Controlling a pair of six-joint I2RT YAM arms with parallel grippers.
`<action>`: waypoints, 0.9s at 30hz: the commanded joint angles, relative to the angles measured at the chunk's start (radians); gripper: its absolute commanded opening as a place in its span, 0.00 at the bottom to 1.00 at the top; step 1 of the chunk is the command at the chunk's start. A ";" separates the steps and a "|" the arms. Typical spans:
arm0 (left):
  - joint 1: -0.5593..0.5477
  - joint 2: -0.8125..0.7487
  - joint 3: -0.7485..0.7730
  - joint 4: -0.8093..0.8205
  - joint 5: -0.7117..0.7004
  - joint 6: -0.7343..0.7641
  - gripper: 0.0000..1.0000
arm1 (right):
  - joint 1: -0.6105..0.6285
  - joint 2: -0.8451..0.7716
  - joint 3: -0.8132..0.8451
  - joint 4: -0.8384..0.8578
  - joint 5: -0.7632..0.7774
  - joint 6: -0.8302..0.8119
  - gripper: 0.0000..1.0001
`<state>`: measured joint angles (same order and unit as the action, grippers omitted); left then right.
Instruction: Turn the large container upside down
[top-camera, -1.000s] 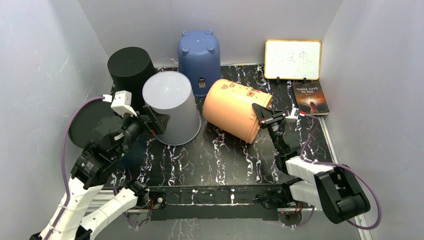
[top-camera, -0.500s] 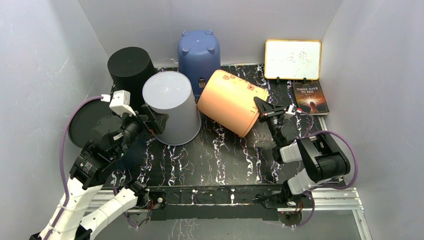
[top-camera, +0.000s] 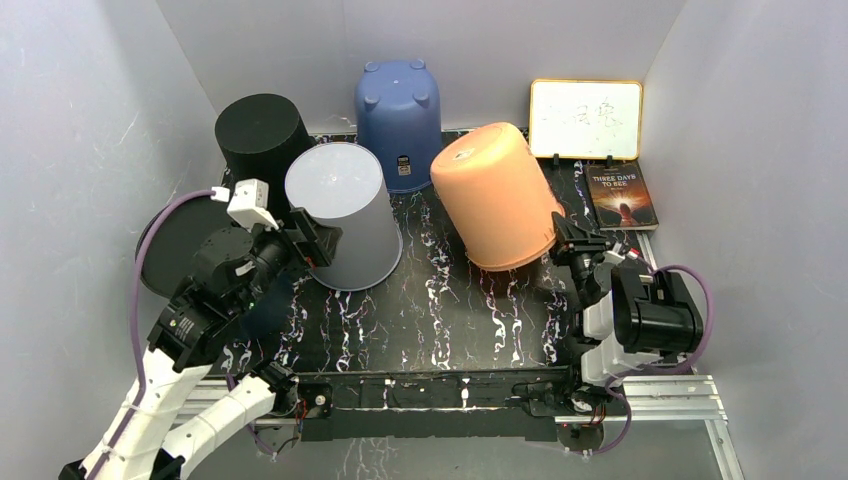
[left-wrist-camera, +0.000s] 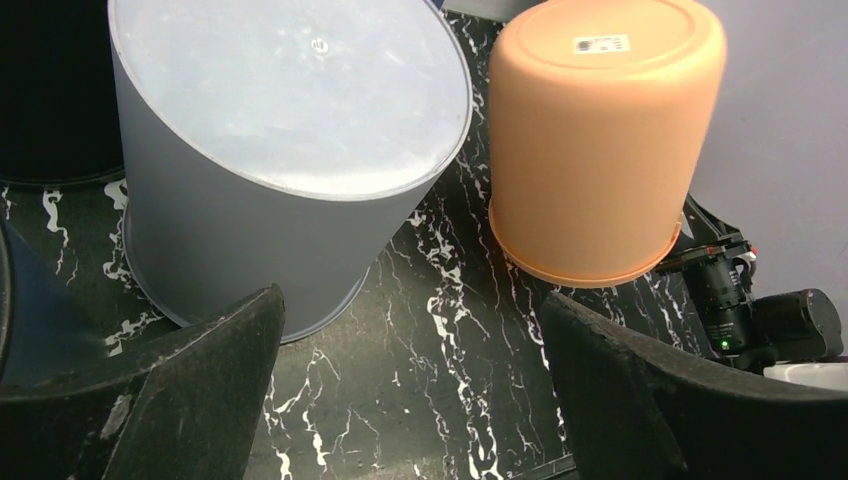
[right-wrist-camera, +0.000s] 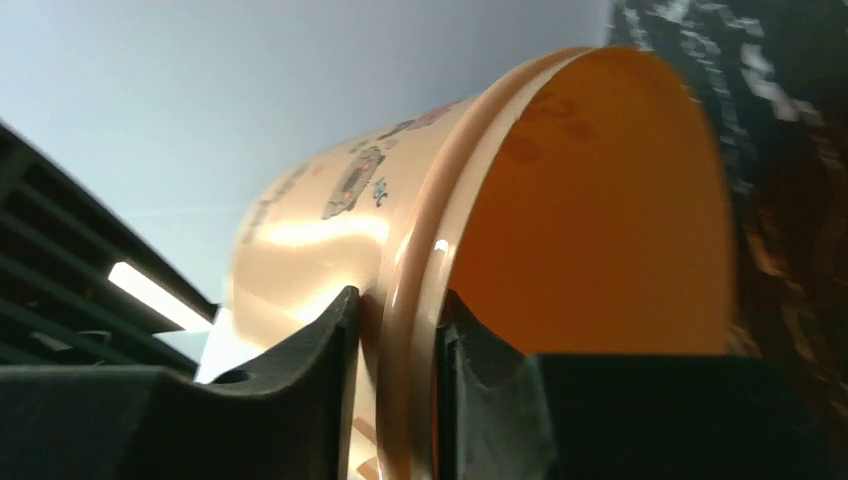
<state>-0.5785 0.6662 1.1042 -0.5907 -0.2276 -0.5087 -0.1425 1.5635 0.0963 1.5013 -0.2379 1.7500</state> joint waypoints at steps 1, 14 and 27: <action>0.002 0.024 -0.026 0.032 0.015 0.007 0.98 | -0.017 0.131 -0.102 0.312 -0.177 -0.189 0.30; 0.004 0.015 -0.043 0.027 0.003 0.010 0.98 | -0.044 0.273 -0.091 0.306 -0.207 -0.249 0.46; 0.004 0.025 -0.069 0.046 0.013 0.010 0.98 | -0.046 -0.010 0.055 -0.467 -0.144 -0.617 0.47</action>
<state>-0.5785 0.6868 1.0473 -0.5690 -0.2211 -0.5091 -0.1841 1.6722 0.0830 1.3060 -0.4385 1.3251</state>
